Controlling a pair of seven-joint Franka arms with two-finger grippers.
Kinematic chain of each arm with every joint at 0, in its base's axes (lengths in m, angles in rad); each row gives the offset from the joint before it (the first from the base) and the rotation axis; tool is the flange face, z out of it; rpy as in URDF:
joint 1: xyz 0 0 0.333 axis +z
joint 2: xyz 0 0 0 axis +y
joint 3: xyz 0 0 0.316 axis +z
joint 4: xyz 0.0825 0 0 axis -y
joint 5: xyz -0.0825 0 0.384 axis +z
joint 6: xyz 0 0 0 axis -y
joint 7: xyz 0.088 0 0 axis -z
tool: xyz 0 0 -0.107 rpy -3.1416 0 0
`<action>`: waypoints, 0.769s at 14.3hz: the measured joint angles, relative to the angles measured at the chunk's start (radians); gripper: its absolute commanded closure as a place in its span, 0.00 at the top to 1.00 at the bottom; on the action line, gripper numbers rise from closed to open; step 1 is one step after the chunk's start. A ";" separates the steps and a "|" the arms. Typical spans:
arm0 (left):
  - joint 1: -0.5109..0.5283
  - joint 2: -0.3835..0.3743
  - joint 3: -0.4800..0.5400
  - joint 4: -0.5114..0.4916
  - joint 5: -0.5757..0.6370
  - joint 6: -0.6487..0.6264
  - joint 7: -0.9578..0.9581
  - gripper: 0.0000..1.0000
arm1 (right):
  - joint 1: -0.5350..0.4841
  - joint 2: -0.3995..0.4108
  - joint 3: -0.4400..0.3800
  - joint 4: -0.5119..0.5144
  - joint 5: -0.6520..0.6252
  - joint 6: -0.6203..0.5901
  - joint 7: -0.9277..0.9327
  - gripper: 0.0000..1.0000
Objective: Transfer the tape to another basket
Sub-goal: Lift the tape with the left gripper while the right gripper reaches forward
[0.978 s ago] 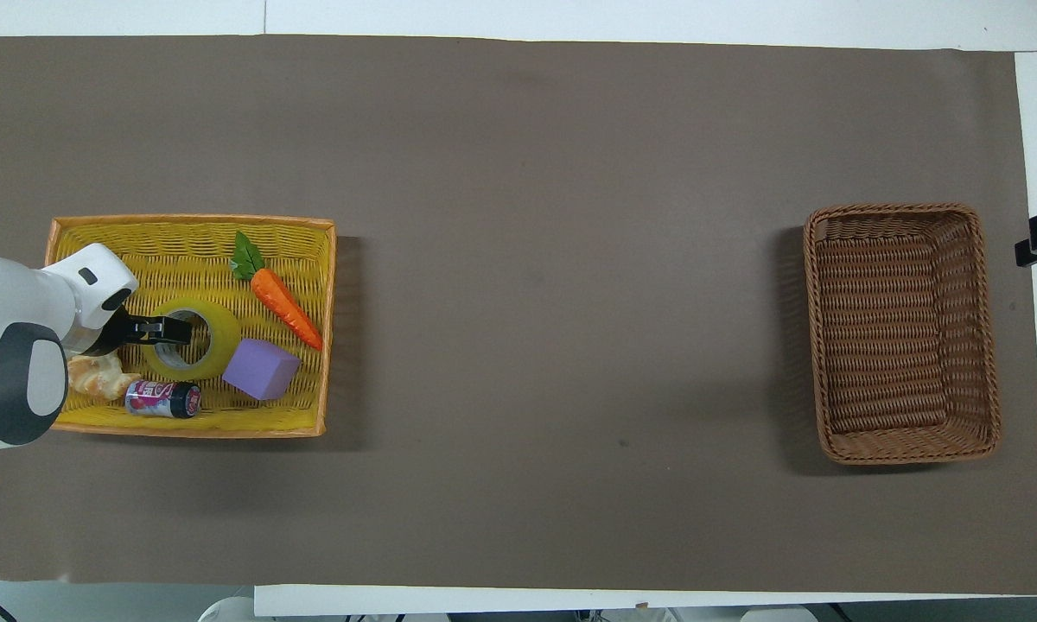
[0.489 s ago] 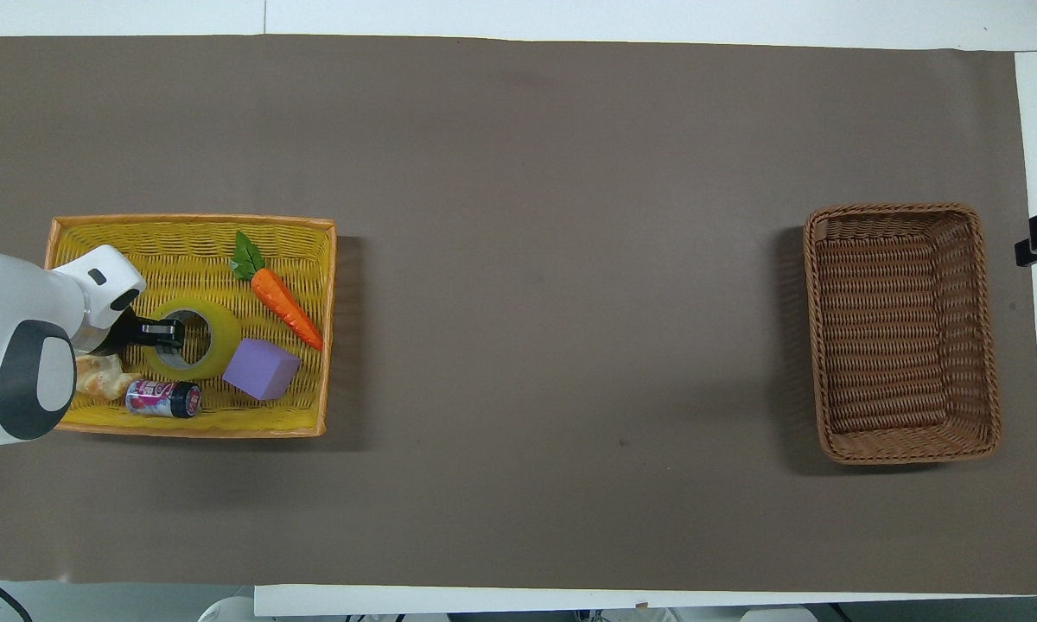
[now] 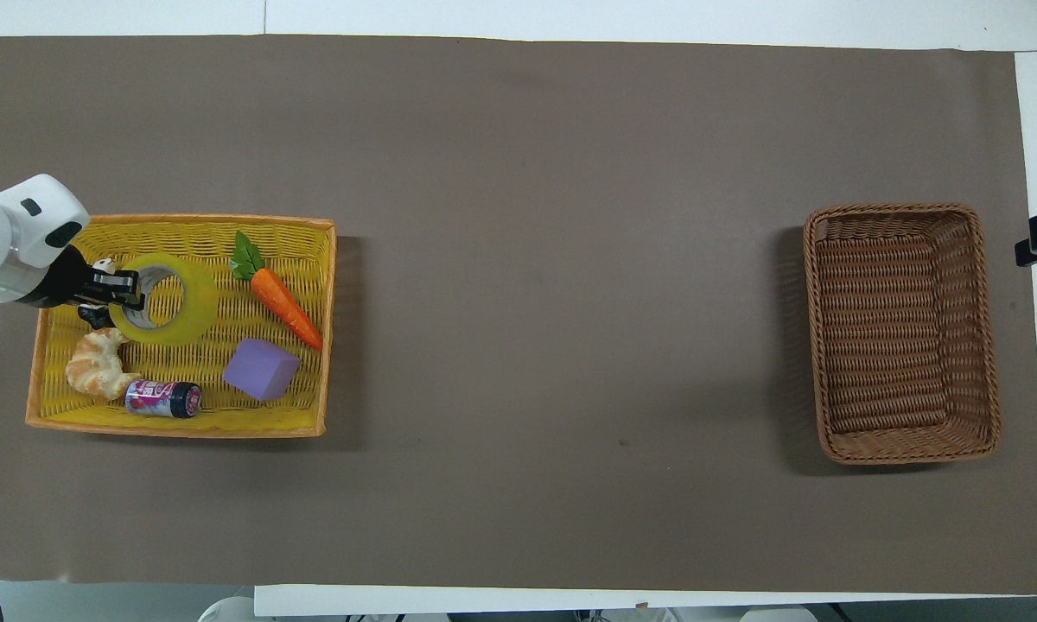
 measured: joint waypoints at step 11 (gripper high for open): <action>-0.358 0.003 -0.016 0.132 -0.329 0.126 -0.487 0.00 | 0.000 0.000 0.000 0.000 0.000 -0.002 0.000 1.00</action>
